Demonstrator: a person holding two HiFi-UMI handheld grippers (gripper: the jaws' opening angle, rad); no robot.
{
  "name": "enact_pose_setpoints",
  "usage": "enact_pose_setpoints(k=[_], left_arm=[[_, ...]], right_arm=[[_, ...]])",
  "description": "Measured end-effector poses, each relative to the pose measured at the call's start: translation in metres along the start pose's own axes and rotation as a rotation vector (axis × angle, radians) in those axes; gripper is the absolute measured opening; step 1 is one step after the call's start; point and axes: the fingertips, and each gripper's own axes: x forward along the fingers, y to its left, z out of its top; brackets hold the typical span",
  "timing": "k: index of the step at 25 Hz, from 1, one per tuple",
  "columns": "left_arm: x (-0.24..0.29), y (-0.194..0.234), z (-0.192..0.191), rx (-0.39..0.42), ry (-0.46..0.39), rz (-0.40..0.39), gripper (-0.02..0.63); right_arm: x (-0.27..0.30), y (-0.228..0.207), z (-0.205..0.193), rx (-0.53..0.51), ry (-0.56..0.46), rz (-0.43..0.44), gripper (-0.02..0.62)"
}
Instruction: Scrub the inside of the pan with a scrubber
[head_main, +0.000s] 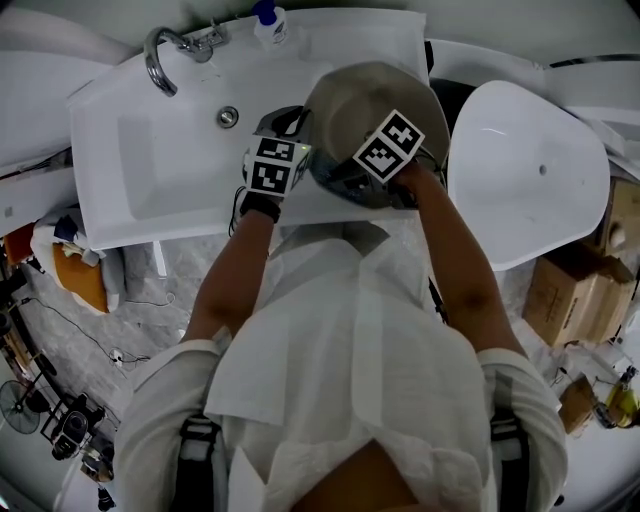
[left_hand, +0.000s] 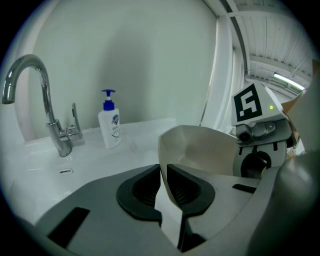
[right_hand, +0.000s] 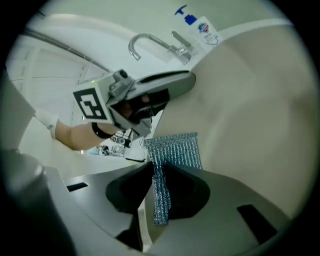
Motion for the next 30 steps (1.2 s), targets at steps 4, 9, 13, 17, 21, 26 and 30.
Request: enact_pose_setpoints(k=[4, 9, 13, 17, 21, 26, 30], left_arm=[[-0.001, 0.001, -0.003, -0.005, 0.02, 0.001, 0.052], [0.0, 0.001, -0.003, -0.004, 0.017, 0.007, 0.052], [0.001, 0.001, -0.002, -0.013, 0.011, 0.013, 0.049], [0.002, 0.002, -0.003, -0.016, 0.01, 0.015, 0.048], [0.0, 0.0, -0.003, -0.028, 0.017, 0.012, 0.048], [0.0, 0.0, -0.001, -0.023, 0.012, 0.013, 0.046], [0.001, -0.001, -0.003, -0.022, 0.018, 0.008, 0.048]], right_arm=[[-0.012, -0.009, -0.045, 0.006, 0.228, -0.052, 0.08], [-0.026, -0.02, -0.073, -0.01, 0.377, -0.11, 0.078], [-0.013, -0.021, -0.055, -0.049, 0.288, -0.112, 0.078], [0.004, -0.033, -0.019, -0.102, 0.145, -0.19, 0.077], [0.006, -0.059, 0.016, -0.147, 0.027, -0.339, 0.072], [-0.019, -0.095, 0.056, -0.112, -0.16, -0.5, 0.067], [-0.05, -0.121, 0.067, -0.086, -0.219, -0.627, 0.067]])
